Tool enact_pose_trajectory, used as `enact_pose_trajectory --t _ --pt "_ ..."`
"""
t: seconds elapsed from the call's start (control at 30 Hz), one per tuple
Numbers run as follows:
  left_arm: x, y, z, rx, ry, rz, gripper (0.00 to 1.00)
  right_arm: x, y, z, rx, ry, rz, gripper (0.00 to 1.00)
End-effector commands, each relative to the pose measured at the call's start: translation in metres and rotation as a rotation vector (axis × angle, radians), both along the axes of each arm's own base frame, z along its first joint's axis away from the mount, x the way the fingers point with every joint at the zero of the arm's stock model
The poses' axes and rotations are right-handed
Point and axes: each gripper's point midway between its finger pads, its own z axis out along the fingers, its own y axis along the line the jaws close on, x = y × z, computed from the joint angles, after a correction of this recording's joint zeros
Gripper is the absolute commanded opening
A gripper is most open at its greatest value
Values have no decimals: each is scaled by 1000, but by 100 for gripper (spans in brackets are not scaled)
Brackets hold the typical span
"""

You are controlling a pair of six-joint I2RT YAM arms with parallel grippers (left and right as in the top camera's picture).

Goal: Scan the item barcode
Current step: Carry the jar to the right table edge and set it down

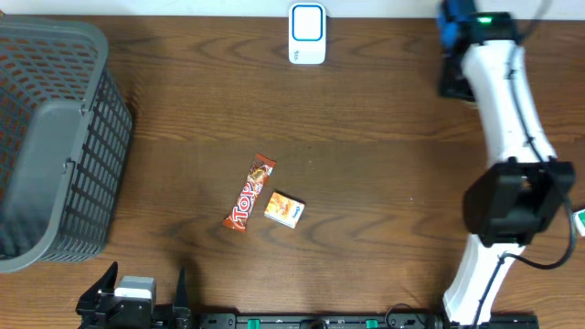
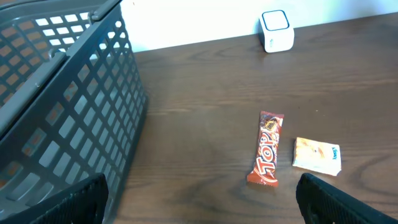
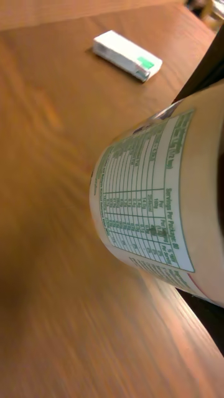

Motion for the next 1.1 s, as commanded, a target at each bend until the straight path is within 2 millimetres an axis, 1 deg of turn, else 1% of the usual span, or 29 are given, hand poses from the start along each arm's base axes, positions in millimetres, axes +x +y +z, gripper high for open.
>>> enact_pose_trajectory --t 0.0,0.07,0.13,0.2,0.23,0.3,0.33,0.43,0.47,0.53,0.6,0.63,0.67,0.7,0.73,0.8,0.87,0.93,1.0,1.07 --pt "-1 1 2 6 -8 6 96 -18 -53 -9 -2 12 -143 56" --pt "-1 1 2 6 -8 6 96 -27 -76 -25 66 14 -213 56" --pt "-1 1 2 6 -8 6 96 -36 -94 -42 131 12 -273 56" --pt "-1 1 2 6 -8 6 96 -53 -117 -63 171 22 -348 56" --pt "-1 1 2 6 -8 6 96 -58 -124 -69 179 25 -368 56" --pt "-1 1 2 6 -8 6 96 -74 -141 -89 209 29 -428 56" --pt "-1 1 2 6 -8 6 96 -81 -148 -98 230 25 -455 56" --pt "-1 1 2 6 -8 6 96 -101 -168 -122 279 6 -533 64" --pt "-1 1 2 6 -8 6 96 -108 -174 -128 292 -2 -558 66" --pt "-1 1 2 6 -8 6 96 -120 -185 -138 333 -21 -607 67" --pt "-1 1 2 6 -8 6 96 -128 -193 -144 380 -51 -646 69" --pt "-1 1 2 6 -8 6 96 -131 -198 -145 396 -66 -664 73" --pt "-1 1 2 6 -8 6 96 -135 -203 -145 406 -79 -679 81" --pt "-1 1 2 6 -8 6 96 -137 -208 -144 420 -93 -691 92" --pt "-1 1 2 6 -8 6 96 -139 -212 -142 448 -109 -686 98" --pt "-1 1 2 6 -8 6 96 -140 -218 -136 501 -142 -687 99" --pt "-1 1 2 6 -8 6 97 -142 -225 -121 556 -181 -712 99" --pt "-1 1 2 6 -8 6 96 -137 -227 -106 611 -227 -717 99" --pt "-1 1 2 6 -8 6 96 -127 -225 -86 669 -280 -702 99" --pt "-1 1 2 6 -8 6 96 -118 -221 -62 702 -326 -675 99"
